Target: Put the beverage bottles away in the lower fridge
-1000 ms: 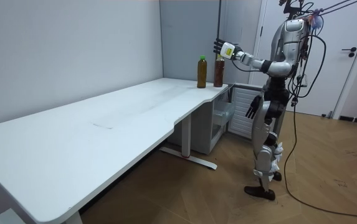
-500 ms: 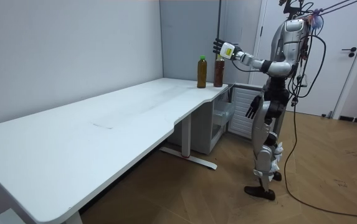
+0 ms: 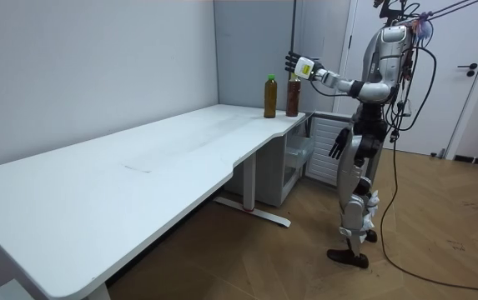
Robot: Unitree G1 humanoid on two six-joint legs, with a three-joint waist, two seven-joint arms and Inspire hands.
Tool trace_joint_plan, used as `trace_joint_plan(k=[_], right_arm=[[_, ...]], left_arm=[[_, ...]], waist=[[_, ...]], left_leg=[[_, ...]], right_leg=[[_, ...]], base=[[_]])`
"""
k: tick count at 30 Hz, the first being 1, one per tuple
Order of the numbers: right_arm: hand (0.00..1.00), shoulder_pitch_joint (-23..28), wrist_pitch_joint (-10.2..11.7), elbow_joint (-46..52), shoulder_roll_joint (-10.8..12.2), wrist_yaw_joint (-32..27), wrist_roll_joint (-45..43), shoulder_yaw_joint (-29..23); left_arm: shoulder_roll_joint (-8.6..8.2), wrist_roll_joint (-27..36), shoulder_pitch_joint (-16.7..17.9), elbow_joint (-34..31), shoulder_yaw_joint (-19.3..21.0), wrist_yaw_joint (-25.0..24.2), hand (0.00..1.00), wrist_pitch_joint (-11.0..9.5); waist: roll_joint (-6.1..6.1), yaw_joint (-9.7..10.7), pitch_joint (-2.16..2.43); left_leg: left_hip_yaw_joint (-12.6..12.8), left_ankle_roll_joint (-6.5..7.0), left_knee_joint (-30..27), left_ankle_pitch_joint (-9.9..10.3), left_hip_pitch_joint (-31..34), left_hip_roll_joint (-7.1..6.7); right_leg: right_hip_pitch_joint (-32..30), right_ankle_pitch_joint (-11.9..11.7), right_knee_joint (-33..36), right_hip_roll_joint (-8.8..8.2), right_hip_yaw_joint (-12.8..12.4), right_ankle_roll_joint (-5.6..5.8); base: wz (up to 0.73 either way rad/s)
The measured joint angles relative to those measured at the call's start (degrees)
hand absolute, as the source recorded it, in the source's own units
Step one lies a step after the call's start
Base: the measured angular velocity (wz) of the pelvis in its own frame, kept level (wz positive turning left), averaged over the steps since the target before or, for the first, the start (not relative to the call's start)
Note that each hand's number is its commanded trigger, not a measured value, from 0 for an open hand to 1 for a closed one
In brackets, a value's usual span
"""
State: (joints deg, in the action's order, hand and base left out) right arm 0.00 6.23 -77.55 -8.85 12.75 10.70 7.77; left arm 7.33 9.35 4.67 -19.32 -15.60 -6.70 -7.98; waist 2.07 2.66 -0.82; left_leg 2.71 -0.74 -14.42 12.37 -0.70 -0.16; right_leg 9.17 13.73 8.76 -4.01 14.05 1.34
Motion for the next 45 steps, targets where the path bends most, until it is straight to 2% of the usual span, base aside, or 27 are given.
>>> trace_joint_plan(k=[5, 11, 15, 21, 22, 26, 33, 45], right_arm=[[0.0, 0.1, 0.0, 0.2, 0.0, 0.0, 0.0, 0.0], [0.0, 0.2, 0.1, 0.2, 0.0, -0.1, -0.1, 0.0], [0.0, 0.3, 0.1, 0.2, 0.0, -0.1, -0.1, 0.0], [0.0, 0.3, 0.1, 0.2, 0.0, -0.1, -0.1, 0.0], [0.0, 0.5, 0.1, 0.3, 0.0, -0.1, -0.1, 0.0], [0.0, 1.4, 0.1, 2.2, -0.1, -0.1, -0.2, -0.1], [0.0, 1.7, 0.2, 2.6, -0.1, -0.1, -0.2, -0.1], [0.0, 1.7, 0.2, 2.7, -0.1, -0.1, -0.3, -0.1]], left_arm=[[-0.07, -1.2, 0.0, 0.5, 0.0, 0.0, 0.0, 0.0], [-0.26, -5.1, 0.0, 4.4, 0.0, 1.3, 0.0, 0.0], [-0.21, -5.1, 0.0, 4.7, 0.0, 1.5, 0.0, 0.0], [0.0, -5.1, 0.0, 5.3, 0.0, 2.2, 0.0, 0.0], [0.19, -5.1, 0.0, 5.7, 0.0, 2.4, 0.0, 0.0], [0.43, -5.1, 0.0, 6.1, 0.0, 2.7, 0.0, 0.0], [0.42, -5.1, 0.2, 6.3, 0.0, 2.6, 0.0, 0.0], [0.43, -5.1, 1.0, 6.3, 0.0, 2.7, 0.0, 0.0]], waist=[[-0.14, 0.0, 0.09], [-0.6, 0.0, 0.55], [-0.69, 0.0, 0.61], [-0.6, 0.0, 0.54], [-0.4, 0.1, 0.37], [-0.53, 0.1, 0.27], [-0.78, 0.1, 0.46], [-0.73, 0.1, 0.5]], left_leg=[[0.0, 0.0, 0.0, 0.0, 0.0, 0.0], [0.0, 0.0, -0.1, 0.0, 0.0, 0.0], [0.0, 0.0, -0.1, 0.0, 0.0, 0.0], [0.0, 0.0, -0.1, 0.0, -0.3, 0.0], [0.0, 0.0, -0.1, 0.0, -0.5, 0.0], [0.0, 0.0, -0.1, 0.0, -0.6, 0.0], [0.0, 0.0, -0.1, 0.0, -0.6, 0.0], [0.0, 0.0, -0.1, 0.0, -0.6, 0.0]], right_leg=[[0.0, 0.0, 0.0, 0.0, 0.1, 0.0], [0.1, 0.0, 0.0, 0.0, 0.2, 0.0], [0.1, 0.0, 0.0, 0.0, 0.2, 0.0], [0.4, 0.0, 0.0, 0.0, 0.2, 0.0], [0.5, 0.0, 0.0, 0.0, 0.2, 0.0], [0.7, 0.0, 0.0, 0.0, 0.2, 0.0], [0.7, 0.0, 0.1, 0.0, 0.2, 0.0], [0.7, 0.0, 0.1, 0.0, 0.2, 0.0]], base=[[0.0], [0.0], [0.0], [0.0], [0.0], [0.0], [0.0], [0.0]])
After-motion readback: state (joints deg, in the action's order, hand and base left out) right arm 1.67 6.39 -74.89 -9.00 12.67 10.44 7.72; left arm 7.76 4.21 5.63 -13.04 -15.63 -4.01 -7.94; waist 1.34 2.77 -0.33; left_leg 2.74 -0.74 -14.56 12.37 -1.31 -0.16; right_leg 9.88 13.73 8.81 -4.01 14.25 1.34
